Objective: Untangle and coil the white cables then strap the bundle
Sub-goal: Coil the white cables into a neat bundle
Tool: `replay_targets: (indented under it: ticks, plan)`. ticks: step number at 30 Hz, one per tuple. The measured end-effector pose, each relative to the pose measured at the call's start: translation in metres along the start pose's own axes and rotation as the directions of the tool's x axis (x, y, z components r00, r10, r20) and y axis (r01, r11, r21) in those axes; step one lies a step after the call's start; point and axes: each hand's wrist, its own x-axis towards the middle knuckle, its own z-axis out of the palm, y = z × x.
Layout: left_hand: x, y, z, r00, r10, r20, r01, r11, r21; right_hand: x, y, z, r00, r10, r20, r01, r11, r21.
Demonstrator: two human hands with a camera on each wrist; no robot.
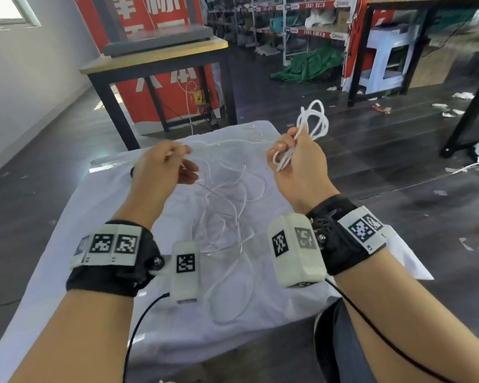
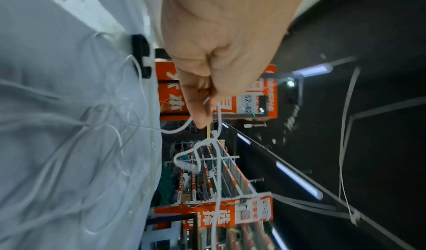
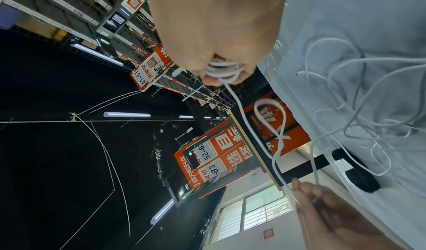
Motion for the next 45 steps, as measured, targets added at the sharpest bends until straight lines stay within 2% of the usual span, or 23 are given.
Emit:
replay_targets:
  ticks: [3,6,8,10,13,15,16,19,21,23,26,28,31,32,35,37,39,41,43,45]
  plan:
    - [0.002,-0.006,-0.007,0.977,-0.187,-0.106,0.149,0.945,-0.29,0.002,0.001,-0.004,0.981,-0.15,-0.122,0.147,0.988,-0.038]
    - [0.002,-0.022,-0.031,0.908,-0.345,-0.236,0.188,0.841,-0.507,0.007,-0.009,-0.009,0.934,-0.286,-0.213,0.273,0.958,-0.087]
    - [0.003,-0.033,-0.046,0.879,-0.407,-0.249,0.221,0.81,-0.544,0.01,-0.012,-0.014,0.919,-0.305,-0.248,0.284,0.951,-0.119]
    - [0.003,-0.04,-0.05,0.873,-0.424,-0.242,0.238,0.803,-0.547,0.01,-0.007,-0.016,0.929,-0.271,-0.251,0.241,0.96,-0.144]
    - [0.005,-0.045,-0.041,0.859,-0.445,-0.252,0.323,0.854,-0.408,0.007,0.005,-0.014,0.948,-0.221,-0.229,0.183,0.967,-0.177]
    - [0.005,-0.052,-0.04,0.875,-0.398,-0.276,0.383,0.917,-0.107,0.006,0.009,-0.013,0.959,-0.192,-0.209,0.154,0.97,-0.186]
    - [0.004,-0.054,-0.04,0.891,-0.365,-0.272,0.4,0.913,0.085,0.007,0.011,-0.012,0.967,-0.165,-0.197,0.128,0.974,-0.187]
    - [0.0,-0.047,-0.037,0.942,-0.32,-0.099,0.323,0.785,0.529,0.007,0.015,-0.009,0.989,-0.059,-0.136,0.03,0.978,-0.209]
    - [0.0,-0.04,-0.031,0.959,-0.283,-0.011,0.22,0.721,0.658,0.007,0.018,-0.006,0.997,0.015,-0.076,-0.034,0.968,-0.25]
    - [-0.001,-0.03,-0.025,0.99,-0.139,0.016,0.087,0.704,0.705,0.005,0.021,-0.004,0.996,0.087,-0.01,-0.086,0.949,-0.304]
    - [-0.004,-0.007,-0.015,0.989,0.129,0.069,-0.14,0.698,0.702,0.0,0.024,-0.001,0.974,0.21,0.083,-0.162,0.906,-0.392]
    - [-0.008,0.008,-0.007,0.967,0.211,0.143,-0.254,0.742,0.62,-0.003,0.026,0.0,0.954,0.277,0.115,-0.203,0.879,-0.432]
    - [-0.018,0.021,0.005,0.951,0.163,0.263,-0.253,0.899,0.358,-0.007,0.027,0.001,0.934,0.332,0.133,-0.244,0.863,-0.441]
    - [-0.021,0.023,0.009,0.94,0.152,0.307,-0.244,0.926,0.289,-0.008,0.027,0.002,0.931,0.338,0.137,-0.244,0.857,-0.454]
    - [-0.024,0.023,0.014,0.911,0.13,0.391,-0.261,0.917,0.302,-0.009,0.027,0.002,0.929,0.339,0.147,-0.229,0.84,-0.491]
    - [-0.023,0.021,0.015,0.923,0.111,0.368,-0.243,0.91,0.335,-0.008,0.026,0.001,0.931,0.33,0.154,-0.196,0.811,-0.552]
    - [-0.023,0.024,0.015,0.942,0.078,0.326,-0.157,0.962,0.222,-0.009,0.027,0.001,0.933,0.322,0.159,-0.152,0.755,-0.638]
    - [-0.021,0.027,0.017,0.939,0.061,0.338,-0.112,0.985,0.132,-0.01,0.028,0.0,0.933,0.324,0.16,-0.122,0.7,-0.704]
    - [-0.021,0.029,0.019,0.94,0.052,0.336,-0.107,0.983,0.148,-0.01,0.029,-0.001,0.933,0.321,0.161,-0.091,0.644,-0.759]
    - [-0.02,0.028,0.021,0.961,0.056,0.271,-0.109,0.977,0.185,-0.011,0.03,-0.001,0.934,0.318,0.162,-0.065,0.598,-0.799]
